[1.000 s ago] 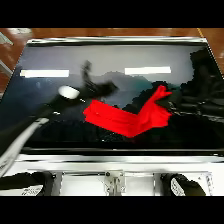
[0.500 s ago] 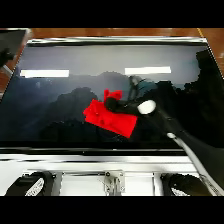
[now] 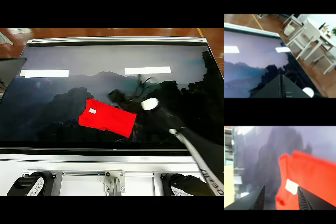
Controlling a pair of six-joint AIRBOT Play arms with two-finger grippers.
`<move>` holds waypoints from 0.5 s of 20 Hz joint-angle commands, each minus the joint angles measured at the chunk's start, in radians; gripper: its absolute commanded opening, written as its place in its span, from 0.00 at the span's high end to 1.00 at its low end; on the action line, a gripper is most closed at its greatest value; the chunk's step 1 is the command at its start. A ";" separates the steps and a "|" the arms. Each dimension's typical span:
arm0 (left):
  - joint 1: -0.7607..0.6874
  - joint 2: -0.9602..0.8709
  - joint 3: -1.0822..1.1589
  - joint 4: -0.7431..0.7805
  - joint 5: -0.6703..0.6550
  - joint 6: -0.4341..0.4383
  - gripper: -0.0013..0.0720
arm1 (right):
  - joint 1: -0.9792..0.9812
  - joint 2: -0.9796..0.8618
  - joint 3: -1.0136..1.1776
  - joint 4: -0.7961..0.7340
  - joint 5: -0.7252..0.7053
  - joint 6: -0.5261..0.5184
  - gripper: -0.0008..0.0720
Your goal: Fold the shirts.
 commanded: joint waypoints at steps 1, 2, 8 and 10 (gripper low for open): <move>0.003 0.006 -0.022 0.013 -0.035 -0.007 0.92 | -0.267 0.122 0.000 -0.428 0.432 0.118 0.15; 0.003 0.005 -0.025 0.014 -0.035 -0.007 0.92 | -0.343 0.126 -0.004 -0.562 0.601 0.165 0.11; 0.003 0.005 -0.074 0.019 -0.034 -0.057 0.93 | -0.433 0.124 -0.331 -0.331 0.528 0.109 0.11; 0.003 0.005 -0.084 0.019 -0.034 -0.078 0.92 | -0.369 0.091 -0.378 -0.205 0.425 0.068 0.11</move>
